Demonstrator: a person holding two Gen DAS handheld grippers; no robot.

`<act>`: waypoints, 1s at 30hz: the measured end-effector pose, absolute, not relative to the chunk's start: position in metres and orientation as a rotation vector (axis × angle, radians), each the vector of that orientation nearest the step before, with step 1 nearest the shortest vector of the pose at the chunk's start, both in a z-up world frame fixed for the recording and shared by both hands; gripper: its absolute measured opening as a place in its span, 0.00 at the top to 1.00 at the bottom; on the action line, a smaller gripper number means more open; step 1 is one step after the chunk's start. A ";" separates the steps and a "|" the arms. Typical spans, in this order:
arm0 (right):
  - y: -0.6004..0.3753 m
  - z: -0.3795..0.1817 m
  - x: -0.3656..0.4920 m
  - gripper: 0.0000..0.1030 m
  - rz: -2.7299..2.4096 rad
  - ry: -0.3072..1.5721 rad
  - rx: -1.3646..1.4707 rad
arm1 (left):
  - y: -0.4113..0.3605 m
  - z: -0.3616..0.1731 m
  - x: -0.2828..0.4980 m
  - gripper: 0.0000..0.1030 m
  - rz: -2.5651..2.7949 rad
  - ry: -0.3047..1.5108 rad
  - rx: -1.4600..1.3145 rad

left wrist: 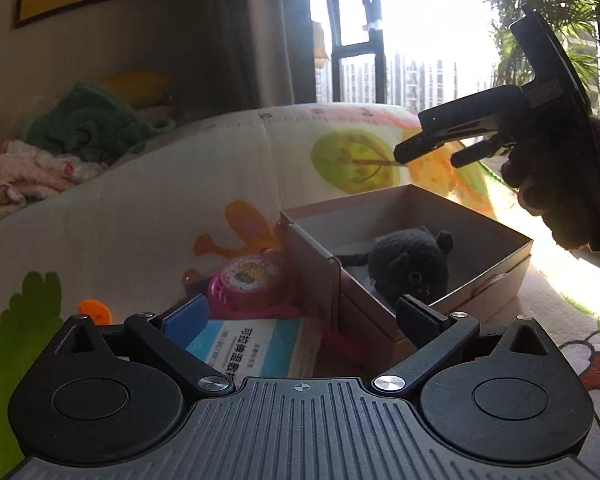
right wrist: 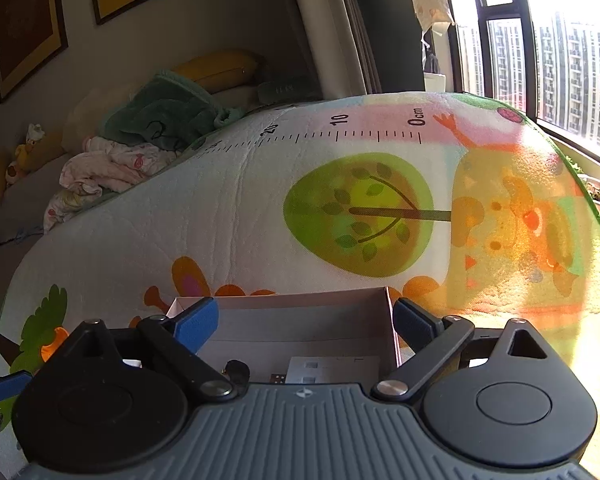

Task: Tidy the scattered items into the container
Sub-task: 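Lower the plush toy into the pink box and open left while right drops the tray in, then grasp the white printed card beside the box with the right gripper, then carry the white card away from the box and lay it flat on the mat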

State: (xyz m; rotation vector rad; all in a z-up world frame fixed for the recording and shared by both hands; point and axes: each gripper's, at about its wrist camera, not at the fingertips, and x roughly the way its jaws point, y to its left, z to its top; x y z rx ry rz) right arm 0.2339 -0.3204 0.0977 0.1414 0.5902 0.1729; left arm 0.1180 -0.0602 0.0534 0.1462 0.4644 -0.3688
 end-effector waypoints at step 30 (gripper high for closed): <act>-0.140 0.076 0.131 0.93 0.338 0.623 -0.408 | 0.034 0.018 0.067 0.00 -0.234 0.486 -0.238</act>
